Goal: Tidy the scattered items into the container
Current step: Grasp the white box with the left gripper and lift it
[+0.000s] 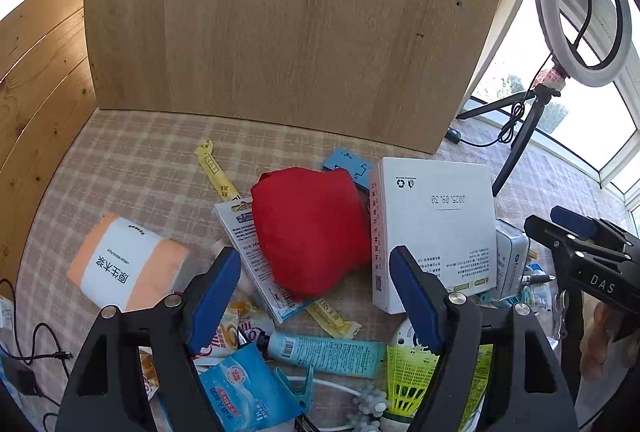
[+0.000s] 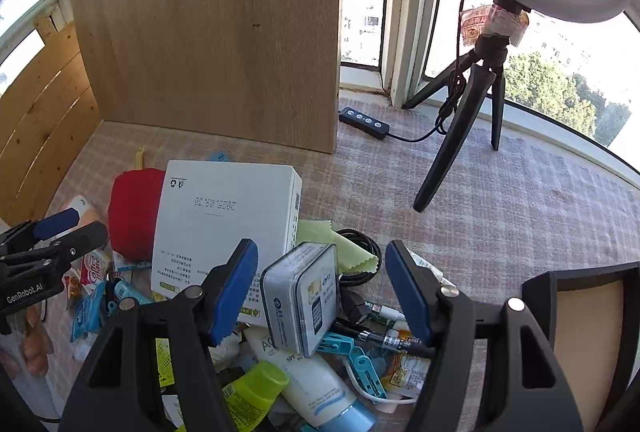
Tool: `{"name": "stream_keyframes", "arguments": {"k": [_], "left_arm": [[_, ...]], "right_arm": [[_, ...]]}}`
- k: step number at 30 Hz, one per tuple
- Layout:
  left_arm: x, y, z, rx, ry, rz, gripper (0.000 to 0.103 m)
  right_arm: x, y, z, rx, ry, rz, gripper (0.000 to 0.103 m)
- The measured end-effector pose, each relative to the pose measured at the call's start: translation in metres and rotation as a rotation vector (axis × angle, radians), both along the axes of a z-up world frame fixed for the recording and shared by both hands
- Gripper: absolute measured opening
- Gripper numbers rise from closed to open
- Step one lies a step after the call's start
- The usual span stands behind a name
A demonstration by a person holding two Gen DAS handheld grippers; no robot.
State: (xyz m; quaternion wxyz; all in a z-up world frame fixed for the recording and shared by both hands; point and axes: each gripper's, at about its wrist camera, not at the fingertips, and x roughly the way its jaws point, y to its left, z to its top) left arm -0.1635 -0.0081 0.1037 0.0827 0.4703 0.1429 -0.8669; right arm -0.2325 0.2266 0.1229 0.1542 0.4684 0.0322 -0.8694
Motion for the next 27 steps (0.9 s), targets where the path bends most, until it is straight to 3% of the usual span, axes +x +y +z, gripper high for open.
{"name": "stream_keyframes", "arguments": {"k": [11, 18, 27], "left_arm": [[-0.029, 0.025, -0.022, 0.056, -0.034, -0.049, 0.070], [-0.036, 0.046, -0.031, 0.131, -0.042, -0.111, 0.066], [-0.032, 0.055, -0.017, 0.118, -0.013, -0.108, 0.066]], "right_arm": [[-0.039, -0.021, -0.032, -0.106, -0.150, 0.053, 0.062], [-0.047, -0.030, -0.050, -0.212, -0.260, 0.063, 0.061], [-0.034, -0.032, -0.044, -0.229, -0.241, 0.065, 0.059]]}}
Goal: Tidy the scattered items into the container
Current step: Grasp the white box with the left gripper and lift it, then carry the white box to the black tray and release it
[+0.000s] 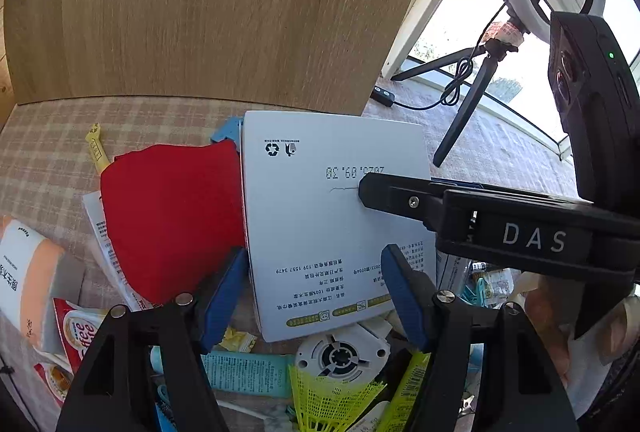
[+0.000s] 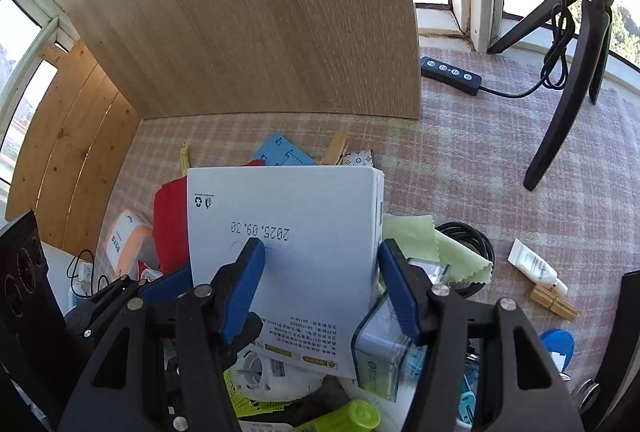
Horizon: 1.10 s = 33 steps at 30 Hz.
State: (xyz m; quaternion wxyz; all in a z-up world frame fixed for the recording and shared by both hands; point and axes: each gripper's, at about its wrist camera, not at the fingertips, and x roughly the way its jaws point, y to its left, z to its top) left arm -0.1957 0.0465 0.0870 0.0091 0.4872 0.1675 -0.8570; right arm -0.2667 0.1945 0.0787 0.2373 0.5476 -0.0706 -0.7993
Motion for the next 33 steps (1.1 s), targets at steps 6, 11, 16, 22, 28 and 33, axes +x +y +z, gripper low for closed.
{"name": "stream_keyframes", "arguments": {"k": [6, 11, 16, 22, 28, 33], "left_arm": [[0.006, 0.002, 0.027, -0.017, 0.056, 0.016, 0.066], [0.016, 0.014, 0.054, -0.032, 0.113, 0.005, 0.066], [0.026, 0.039, 0.076, -0.022, 0.155, -0.025, 0.066], [0.027, 0.102, 0.092, -0.018, 0.189, -0.109, 0.066], [0.011, 0.190, 0.091, 0.005, 0.184, -0.244, 0.066], [-0.005, 0.273, 0.083, 0.029, 0.159, -0.375, 0.066]], "right_arm": [[0.013, 0.004, 0.030, -0.017, 0.054, 0.004, 0.059], [0.027, 0.018, 0.058, -0.046, 0.083, -0.011, 0.059], [0.048, 0.048, 0.081, -0.052, 0.115, -0.048, 0.059], [0.083, 0.111, 0.094, -0.032, 0.139, -0.116, 0.059], [0.125, 0.203, 0.091, 0.004, 0.126, -0.265, 0.059], [0.161, 0.280, 0.085, 0.057, 0.116, -0.394, 0.060]]}}
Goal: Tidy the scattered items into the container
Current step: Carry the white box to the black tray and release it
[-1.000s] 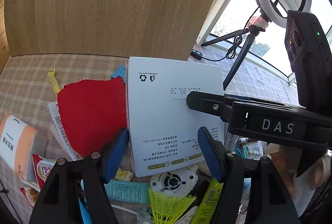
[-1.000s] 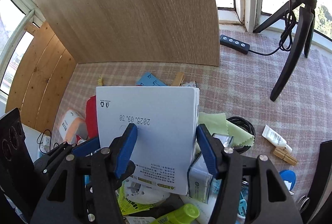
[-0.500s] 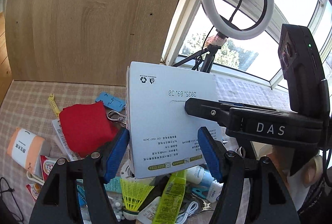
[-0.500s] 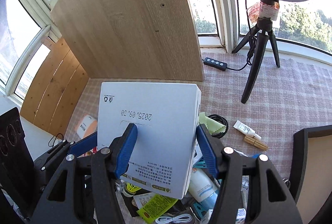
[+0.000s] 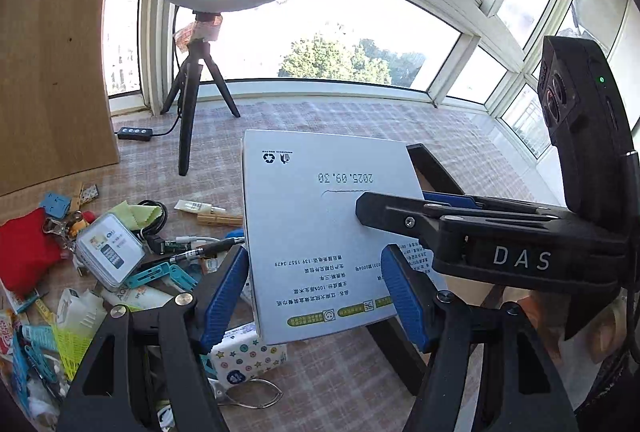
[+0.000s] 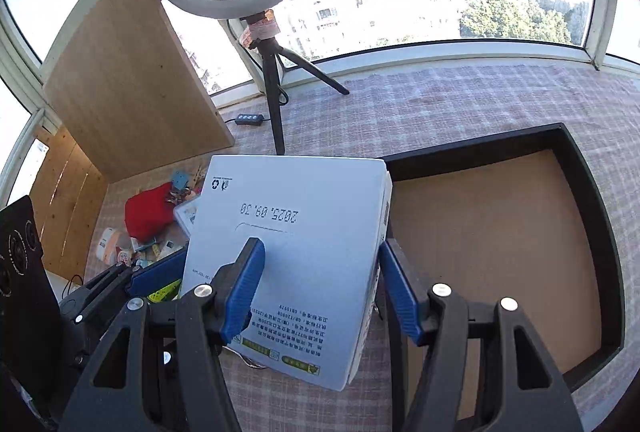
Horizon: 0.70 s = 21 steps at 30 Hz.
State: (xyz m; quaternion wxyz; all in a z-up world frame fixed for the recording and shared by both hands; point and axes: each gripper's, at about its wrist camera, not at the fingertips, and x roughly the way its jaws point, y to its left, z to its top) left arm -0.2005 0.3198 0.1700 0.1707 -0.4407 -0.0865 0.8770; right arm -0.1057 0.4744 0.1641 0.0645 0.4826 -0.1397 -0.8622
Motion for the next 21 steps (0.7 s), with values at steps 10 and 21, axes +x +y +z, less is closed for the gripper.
{"name": "stream_keyframes", "arguments": {"k": [10, 21], "left_arm": [[0.016, 0.151, -0.015, -0.006, -0.082, -0.302, 0.066], [0.055, 0.183, -0.006, -0.083, -0.045, -0.403, 0.067]], "right_arm": [[0.063, 0.143, -0.011, 0.068, -0.057, -0.250, 0.060], [0.091, 0.179, -0.009, 0.157, -0.027, -0.370, 0.060]]}}
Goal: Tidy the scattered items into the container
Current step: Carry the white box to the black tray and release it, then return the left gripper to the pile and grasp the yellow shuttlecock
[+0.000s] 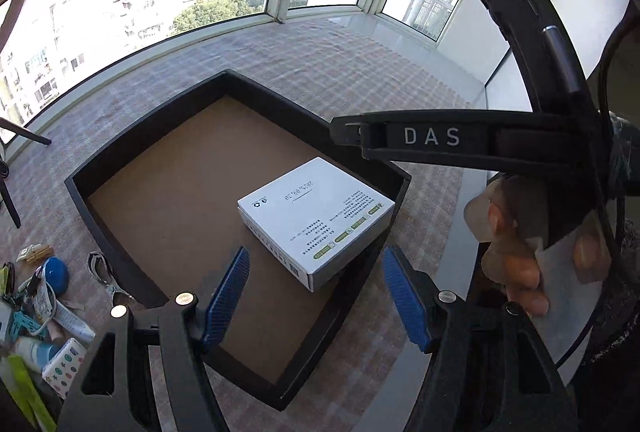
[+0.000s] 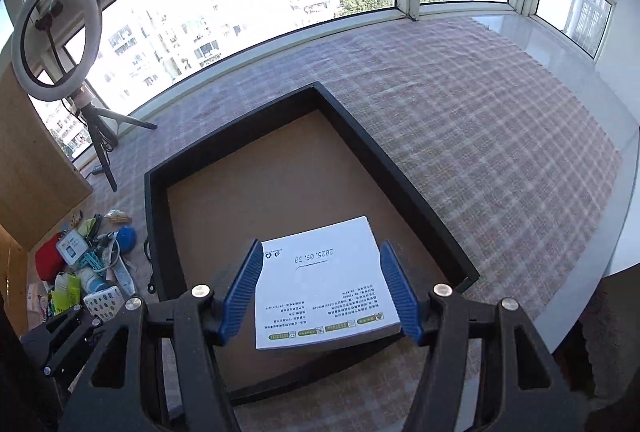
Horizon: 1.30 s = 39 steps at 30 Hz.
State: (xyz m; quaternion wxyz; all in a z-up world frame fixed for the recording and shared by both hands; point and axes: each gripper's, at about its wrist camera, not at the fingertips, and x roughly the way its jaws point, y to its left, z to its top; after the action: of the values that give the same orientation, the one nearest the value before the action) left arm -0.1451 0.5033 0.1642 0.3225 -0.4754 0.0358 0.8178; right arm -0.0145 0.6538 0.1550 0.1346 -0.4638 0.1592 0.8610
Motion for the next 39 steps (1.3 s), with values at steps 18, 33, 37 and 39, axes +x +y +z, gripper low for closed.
{"name": "stream_keyframes", "arguments": {"k": [18, 33, 37, 39], "left_arm": [[0.001, -0.188, -0.009, -0.088, 0.041, 0.386, 0.067], [0.065, -0.409, -0.055, -0.092, -0.079, 0.859, 0.067], [0.082, -0.421, -0.069, -0.089, -0.104, 0.867, 0.065], [0.087, -0.418, -0.078, -0.091, -0.129, 0.849, 0.062]], "right_arm": [[-0.079, -0.174, -0.005, -0.025, 0.010, 0.442, 0.062], [-0.098, -0.348, -0.041, -0.115, -0.071, 0.797, 0.061], [-0.096, -0.374, -0.056, -0.146, -0.121, 0.844, 0.056], [-0.096, -0.385, -0.063, -0.160, -0.144, 0.852, 0.046]]}}
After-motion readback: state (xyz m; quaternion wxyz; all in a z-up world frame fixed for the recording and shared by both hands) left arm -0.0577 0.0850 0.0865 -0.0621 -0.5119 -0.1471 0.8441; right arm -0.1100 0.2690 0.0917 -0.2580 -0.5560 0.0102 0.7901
